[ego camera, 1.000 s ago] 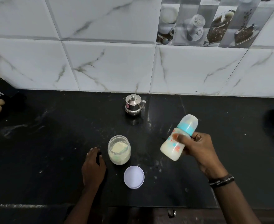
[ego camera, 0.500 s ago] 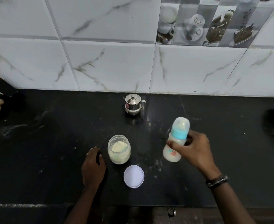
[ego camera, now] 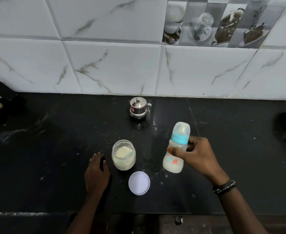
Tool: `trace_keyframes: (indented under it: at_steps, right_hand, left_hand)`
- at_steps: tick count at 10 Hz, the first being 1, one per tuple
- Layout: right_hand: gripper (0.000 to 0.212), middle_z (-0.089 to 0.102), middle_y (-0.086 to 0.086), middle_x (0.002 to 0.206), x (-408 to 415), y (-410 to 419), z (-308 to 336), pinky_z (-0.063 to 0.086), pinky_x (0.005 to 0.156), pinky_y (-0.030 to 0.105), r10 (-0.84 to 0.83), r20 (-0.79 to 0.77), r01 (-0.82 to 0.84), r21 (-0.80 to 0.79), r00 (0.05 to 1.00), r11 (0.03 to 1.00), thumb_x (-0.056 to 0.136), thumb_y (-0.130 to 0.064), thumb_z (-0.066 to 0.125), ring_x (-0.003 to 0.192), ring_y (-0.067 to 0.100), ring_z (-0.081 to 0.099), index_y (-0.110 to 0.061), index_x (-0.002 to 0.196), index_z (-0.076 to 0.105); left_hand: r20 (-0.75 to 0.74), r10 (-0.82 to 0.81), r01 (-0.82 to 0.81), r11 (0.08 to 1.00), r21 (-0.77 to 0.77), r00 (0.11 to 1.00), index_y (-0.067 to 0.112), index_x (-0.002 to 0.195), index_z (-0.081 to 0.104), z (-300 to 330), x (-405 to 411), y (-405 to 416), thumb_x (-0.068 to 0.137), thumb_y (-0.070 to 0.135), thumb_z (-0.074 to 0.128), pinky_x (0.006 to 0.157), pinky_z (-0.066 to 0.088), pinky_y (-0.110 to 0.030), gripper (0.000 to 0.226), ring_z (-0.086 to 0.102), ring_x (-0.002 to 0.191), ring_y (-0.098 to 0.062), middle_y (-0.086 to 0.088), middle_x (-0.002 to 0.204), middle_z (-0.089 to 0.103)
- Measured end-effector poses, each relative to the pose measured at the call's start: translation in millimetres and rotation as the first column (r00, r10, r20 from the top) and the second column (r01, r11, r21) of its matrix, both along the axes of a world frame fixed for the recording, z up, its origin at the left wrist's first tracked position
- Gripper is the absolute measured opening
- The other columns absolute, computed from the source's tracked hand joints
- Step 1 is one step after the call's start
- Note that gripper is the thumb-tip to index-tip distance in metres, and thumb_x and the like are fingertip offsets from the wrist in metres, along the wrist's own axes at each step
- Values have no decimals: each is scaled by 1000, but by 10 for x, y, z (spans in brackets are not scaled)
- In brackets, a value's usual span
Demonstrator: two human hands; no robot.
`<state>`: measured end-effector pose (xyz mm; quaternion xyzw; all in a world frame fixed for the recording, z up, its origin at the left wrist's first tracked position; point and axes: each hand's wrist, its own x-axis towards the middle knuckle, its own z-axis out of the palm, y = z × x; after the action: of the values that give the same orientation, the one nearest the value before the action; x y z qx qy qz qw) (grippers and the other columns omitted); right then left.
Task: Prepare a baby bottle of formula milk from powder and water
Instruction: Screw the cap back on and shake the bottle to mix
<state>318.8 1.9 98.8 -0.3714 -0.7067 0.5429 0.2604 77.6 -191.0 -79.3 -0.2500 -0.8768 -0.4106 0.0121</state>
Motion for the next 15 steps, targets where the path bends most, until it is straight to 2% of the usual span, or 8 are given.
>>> trace_keyframes:
  at_steps: [6,7,8,9,11,12,13,15]
  right_hand:
    - [22,79,6,91,-17,61,28,61,68,29,-37,-99,28,-90,994,996,71,-17,84,84,19,76,-15,91,76]
    - [24,79,0,87,-8,46,48,60,71,30,-20,2,21,-68,1000,997,70,-21,87,82,14,76,-18,91,77]
    - [20,79,6,90,-2,16,77,60,66,26,17,-127,-28,-81,992,996,65,-24,85,84,20,76,-20,84,79]
    - [22,79,-1,84,-12,62,75,59,69,28,-50,31,50,-8,998,999,69,-24,87,80,12,76,-21,88,77]
    - [24,79,6,90,15,76,74,60,67,29,-40,-93,32,-82,995,996,66,-27,87,84,20,76,-19,87,78]
    - [23,78,0,84,11,79,93,60,70,31,-71,41,72,-29,997,997,68,-24,88,79,14,76,-20,88,78]
    - [22,79,9,92,22,52,94,62,66,29,-16,-103,5,-102,995,995,68,-23,85,84,22,76,-15,87,78]
    - [18,79,9,89,20,55,92,62,66,32,-4,-36,0,-109,999,994,69,-23,86,81,20,77,-16,84,79]
  left_hand:
    - [4,-2,2,1000,-4,1000,-2,121,65,23,6,15,88,-4,63,106,44,-50,33,55,127,-36,-19,129,63]
    - [7,8,-8,1000,2,1000,-2,121,65,7,3,6,87,-4,64,105,44,-50,34,55,127,-36,-19,129,64]
    - [2,2,-2,1000,2,1000,-1,121,65,1,-7,8,87,-4,64,105,45,-50,34,55,127,-36,-19,128,64]
    - [8,3,-3,1000,-7,1000,-2,121,65,-5,4,4,88,-4,64,106,44,-50,34,55,127,-35,-19,129,64]
    - [8,2,-2,1000,-12,1000,-1,122,64,6,-1,11,88,-3,63,106,44,-50,34,54,128,-35,-18,130,63]
    - [7,7,-7,1000,-3,1000,0,122,65,-1,-5,-2,88,-3,64,106,44,-50,34,55,128,-35,-18,129,63]
    - [-10,-6,6,1000,17,1000,0,119,66,1,0,7,86,-5,65,103,47,-52,33,58,123,-36,-18,126,65]
    - [-14,-1,1,1000,15,1000,-1,119,66,-6,-3,-4,86,-5,64,103,46,-51,33,57,124,-36,-17,128,65]
